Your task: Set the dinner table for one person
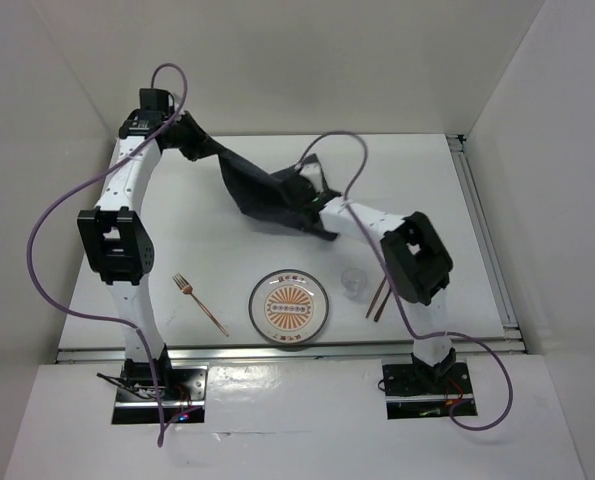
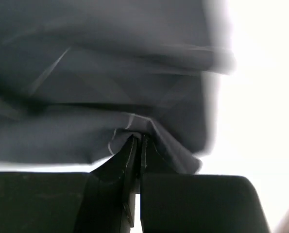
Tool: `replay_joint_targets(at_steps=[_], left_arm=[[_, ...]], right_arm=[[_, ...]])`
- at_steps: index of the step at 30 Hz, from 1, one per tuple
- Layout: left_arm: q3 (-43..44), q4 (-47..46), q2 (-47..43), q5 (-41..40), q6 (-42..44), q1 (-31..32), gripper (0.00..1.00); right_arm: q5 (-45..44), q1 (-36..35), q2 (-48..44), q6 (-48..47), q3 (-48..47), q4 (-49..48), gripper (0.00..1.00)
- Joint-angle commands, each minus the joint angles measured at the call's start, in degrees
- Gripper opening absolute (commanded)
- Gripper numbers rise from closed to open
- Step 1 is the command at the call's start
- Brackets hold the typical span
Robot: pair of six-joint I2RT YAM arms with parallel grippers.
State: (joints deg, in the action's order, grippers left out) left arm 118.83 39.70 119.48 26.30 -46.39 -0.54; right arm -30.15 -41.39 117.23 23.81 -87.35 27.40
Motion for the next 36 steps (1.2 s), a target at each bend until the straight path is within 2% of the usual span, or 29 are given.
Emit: replay_joint_targets(at_steps=[1,3,5,6,9,10,15,17,21,25,29,36], left_arm=[[-2.27,-11.73,-2.49,9.19,-12.47,-2.01,0.0],[-4.47,-17.08,-5.56,10.43,-17.12,-2.72,0.0],[-11.56,-20.08,-10.03,9.91,-20.47,-3.33,0.0],[-11.6,-20.1,-11.8,9.3,-21.45,-3.85,0.0],[-23.78,-23.87,-17.6,8.68,-26.18,-3.86,0.0],[-30.86,-25.8,-21.88,7.72,-27.6,-3.86,0.0],[-46.11,-31.61,-31.74,8.32,-34.46,-3.86,0.0],[-46.75,-31.62,-33.78,8.32,-34.47,-4.39,0.0],[-41.76,-28.54,-36.95,8.32,-34.47,-6.93,0.0],[-41.13,-29.33,-42.12,7.71,-39.11,-10.01,0.0],[-41.66,-30.03,-45.29,7.01,-41.67,-11.42,0.0],[-42.98,-30.47,-47.41,7.01,-43.52,-11.42,0.0]], right_arm=[[-3.07,7.7,-10.08,-7.89,-2.72,-8.23,0.0],[-3.68,9.39,-13.06,-10.61,-3.53,-9.72,0.0],[-3.69,10.62,-17.01,-11.68,-1.87,-11.65,0.0],[-2.99,10.62,-18.51,-11.68,-1.86,-12.45,0.0],[-2.37,10.62,-22.38,-10.63,3.66,-13.07,0.0],[-2.37,10.62,-24.57,-10.63,6.72,-13.77,0.0],[-4.11,9.31,-28.19,-9.57,10.53,-11.67,0.0],[-6.14,8.78,-30.12,-9.57,10.53,-10.18,0.0],[-8.78,9.3,-34.17,-13.7,6.77,-11.31,0.0],[-10.89,9.92,-37.86,-15.55,3.07,-12.46,0.0],[-9.94,9.92,-41.37,-16.25,0.61,-13.07,0.0],[-8.34,8.78,-42.08,-15.11,-2.12,-10.26,0.0]])
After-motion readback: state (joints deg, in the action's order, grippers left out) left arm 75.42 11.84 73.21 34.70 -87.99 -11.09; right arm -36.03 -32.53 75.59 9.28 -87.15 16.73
